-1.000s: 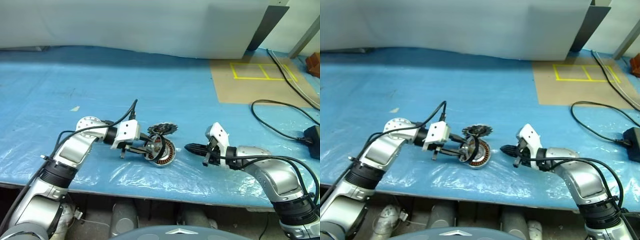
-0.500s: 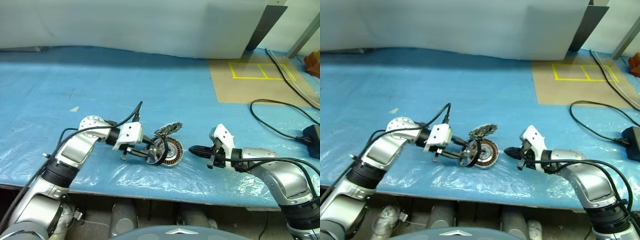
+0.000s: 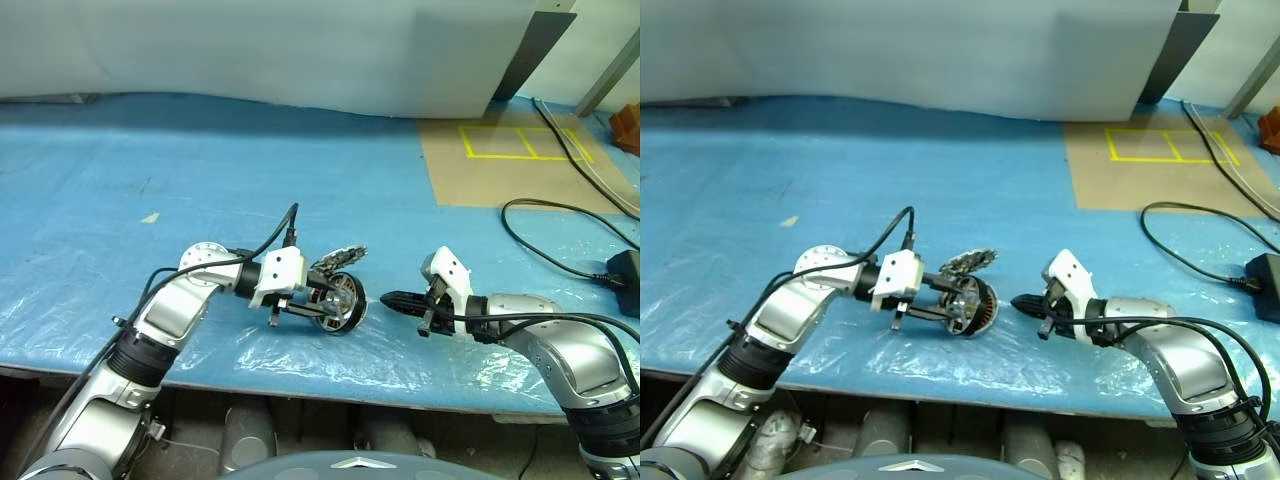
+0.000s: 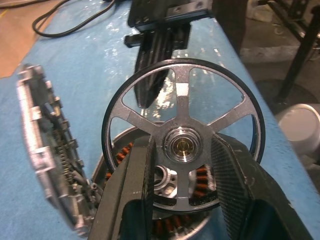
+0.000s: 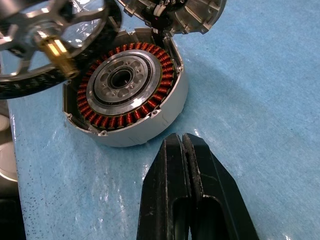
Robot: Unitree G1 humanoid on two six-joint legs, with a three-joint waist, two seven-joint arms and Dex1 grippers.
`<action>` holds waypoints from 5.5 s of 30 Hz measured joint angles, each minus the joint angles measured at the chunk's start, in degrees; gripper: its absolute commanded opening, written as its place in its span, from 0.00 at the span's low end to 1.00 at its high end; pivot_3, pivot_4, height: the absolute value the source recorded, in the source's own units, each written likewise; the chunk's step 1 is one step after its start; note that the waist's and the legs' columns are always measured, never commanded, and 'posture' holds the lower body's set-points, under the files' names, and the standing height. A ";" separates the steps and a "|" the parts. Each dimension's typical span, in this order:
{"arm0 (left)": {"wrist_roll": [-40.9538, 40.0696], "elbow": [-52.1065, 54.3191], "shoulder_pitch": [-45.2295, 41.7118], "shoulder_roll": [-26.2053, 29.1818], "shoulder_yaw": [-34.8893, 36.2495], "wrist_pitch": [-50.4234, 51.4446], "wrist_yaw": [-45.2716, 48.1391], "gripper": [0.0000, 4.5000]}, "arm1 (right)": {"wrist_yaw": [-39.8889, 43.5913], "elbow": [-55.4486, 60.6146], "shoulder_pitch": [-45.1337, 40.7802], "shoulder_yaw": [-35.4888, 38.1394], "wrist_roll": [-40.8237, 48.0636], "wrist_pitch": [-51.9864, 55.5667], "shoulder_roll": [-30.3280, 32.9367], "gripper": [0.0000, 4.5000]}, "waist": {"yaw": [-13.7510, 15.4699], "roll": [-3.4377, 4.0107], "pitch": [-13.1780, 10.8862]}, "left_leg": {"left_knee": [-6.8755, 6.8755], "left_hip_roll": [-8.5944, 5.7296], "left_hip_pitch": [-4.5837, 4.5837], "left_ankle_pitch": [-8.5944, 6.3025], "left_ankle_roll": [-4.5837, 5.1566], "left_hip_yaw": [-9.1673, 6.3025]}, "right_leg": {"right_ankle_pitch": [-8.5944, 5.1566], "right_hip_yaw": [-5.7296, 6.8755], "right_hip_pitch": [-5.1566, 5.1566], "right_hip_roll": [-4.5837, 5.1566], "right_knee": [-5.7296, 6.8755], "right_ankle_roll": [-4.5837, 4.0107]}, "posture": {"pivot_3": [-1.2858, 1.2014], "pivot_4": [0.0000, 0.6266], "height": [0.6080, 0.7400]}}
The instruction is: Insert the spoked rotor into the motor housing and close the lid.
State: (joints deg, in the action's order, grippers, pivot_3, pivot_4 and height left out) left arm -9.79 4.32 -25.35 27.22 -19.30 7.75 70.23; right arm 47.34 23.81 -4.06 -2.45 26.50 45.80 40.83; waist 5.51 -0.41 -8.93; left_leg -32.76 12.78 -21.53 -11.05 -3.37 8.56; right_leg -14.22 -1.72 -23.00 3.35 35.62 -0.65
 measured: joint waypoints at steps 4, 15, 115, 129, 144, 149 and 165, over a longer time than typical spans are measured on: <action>1.63 -1.73 -0.84 -0.73 -0.45 -1.56 -1.80 0.33 | -0.31 0.79 0.84 -0.01 0.19 0.79 0.01 0.00 | 0.02 0.00 0.00 | 0.01 0.00 -0.01 0.00 0.00 0.00 | 0.00 0.00 0.00 0.00 -0.01 0.01 | 0.52 0.24 1.00; 2.04 -1.10 -1.45 2.87 -1.56 -4.94 0.96 0.33 | -1.34 1.89 1.15 0.00 0.57 1.69 0.13 0.00 | -0.06 0.05 0.03 | 0.03 0.00 0.08 0.00 0.00 0.00 | 0.00 -0.01 0.02 -0.01 0.02 0.00 | 0.52 0.24 1.00; -6.54 14.92 23.24 10.80 12.51 6.00 -14.81 0.74 | 14.86 -17.76 -19.64 -21.54 -7.84 -16.25 -7.22 0.00 | -0.67 0.08 0.14 | -0.01 0.01 0.52 -0.02 0.02 0.02 | -0.18 -0.04 0.51 0.02 -0.06 -0.24 | 0.52 0.24 1.00; -6.32 13.19 20.90 9.61 12.14 5.88 -15.62 0.74 | 17.62 -8.70 -16.00 -3.73 11.86 4.47 0.46 0.00 | -0.82 0.08 0.13 | 0.11 0.03 0.22 0.00 0.03 0.01 | -0.04 0.00 0.21 -0.05 -0.11 -0.03 | 0.52 0.24 1.00; -4.97 7.11 14.66 9.19 12.78 4.42 -15.93 0.74 | 12.03 -29.33 -28.84 -2.32 2.66 -6.89 -7.95 0.00 | -1.66 0.09 0.12 | -0.02 0.01 0.02 0.03 0.07 0.11 | -0.03 0.04 -0.05 -0.07 0.03 -0.04 | 0.52 0.24 1.00; -4.65 5.61 14.23 9.21 12.83 3.94 -15.57 0.74 | 16.03 -25.56 -28.85 -7.74 3.02 -3.75 -9.55 0.00 | -1.22 0.09 0.11 | -0.02 0.04 -0.15 0.07 0.14 0.03 | -0.03 0.07 -0.13 -0.05 0.04 -0.04 | 0.52 0.24 1.00; -4.71 7.45 17.48 9.75 13.13 3.51 -14.47 0.74 | 23.58 -21.02 -23.15 -20.40 -4.02 -10.59 -7.81 0.00 | -1.58 0.07 0.12 | -0.05 0.04 0.16 0.00 0.05 0.04 | -0.17 0.03 0.09 -0.01 0.11 -0.27 | 0.52 0.24 1.00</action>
State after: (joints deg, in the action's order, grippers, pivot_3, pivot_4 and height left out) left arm -14.50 11.78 -7.87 36.96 -6.17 11.26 55.75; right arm 70.91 2.78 -27.21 -22.85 22.49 35.21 33.02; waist 3.93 -0.34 -8.81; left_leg -32.81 12.82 -21.37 -11.05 -3.32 8.60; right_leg -14.39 -1.70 -22.91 3.34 35.72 -0.92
